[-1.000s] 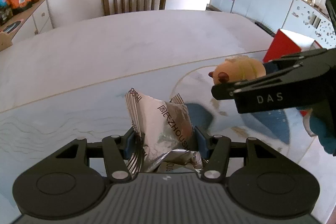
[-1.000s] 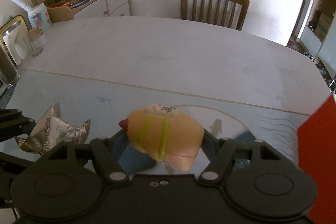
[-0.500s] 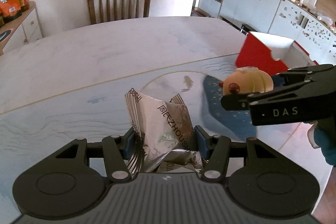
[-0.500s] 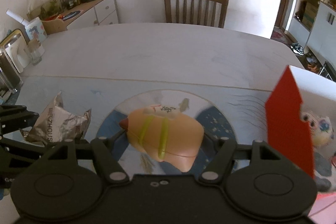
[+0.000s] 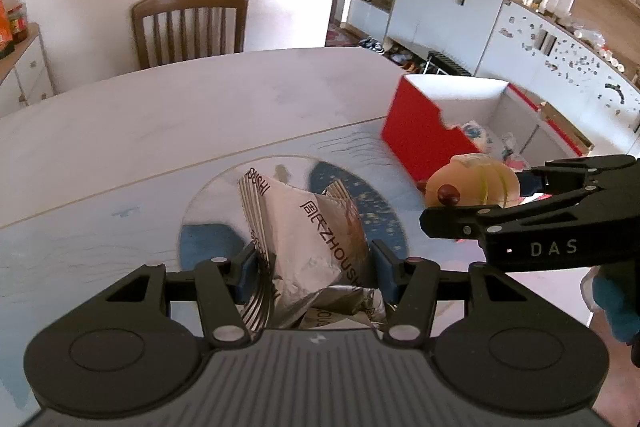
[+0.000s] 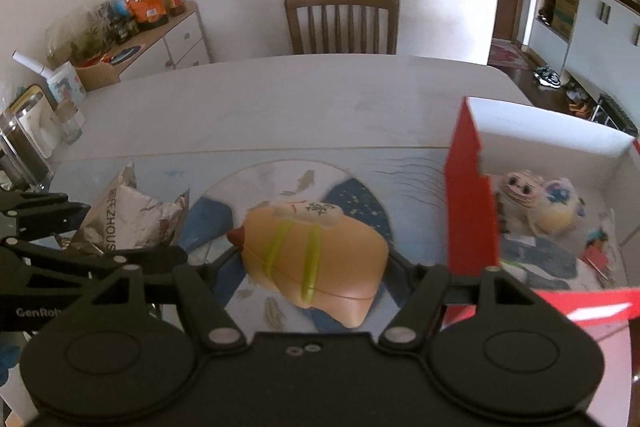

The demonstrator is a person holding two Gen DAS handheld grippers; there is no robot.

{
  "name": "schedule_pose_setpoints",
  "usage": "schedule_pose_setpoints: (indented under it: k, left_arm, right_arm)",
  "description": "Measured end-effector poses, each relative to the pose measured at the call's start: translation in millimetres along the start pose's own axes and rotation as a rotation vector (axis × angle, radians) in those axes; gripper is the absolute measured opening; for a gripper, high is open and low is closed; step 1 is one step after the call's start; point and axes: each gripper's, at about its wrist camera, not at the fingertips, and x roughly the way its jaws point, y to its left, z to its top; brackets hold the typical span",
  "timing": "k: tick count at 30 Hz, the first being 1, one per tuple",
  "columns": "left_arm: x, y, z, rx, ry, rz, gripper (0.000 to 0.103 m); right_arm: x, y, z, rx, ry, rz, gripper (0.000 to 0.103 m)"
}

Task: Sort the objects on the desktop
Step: 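Carry the silver snack bag and yellow squishy toy with both tools toward the red box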

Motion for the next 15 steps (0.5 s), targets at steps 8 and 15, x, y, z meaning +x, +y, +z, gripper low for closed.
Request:
schedule_pose_setpoints:
  k: [8,15]
  left_arm:
    - [0.6,-35.5,6.2,0.030,-0.016,-0.020,0.056]
    - [6.3,-70.7,15.0,0.061,-0.028,-0.041,0.056]
  right_arm:
    - [-27.3,-29.2,-7.7,0.034,-0.021,-0.030,0.070]
    - [-45.8,-58.0,-13.7,0.060,-0.033,-0.050,0.070]
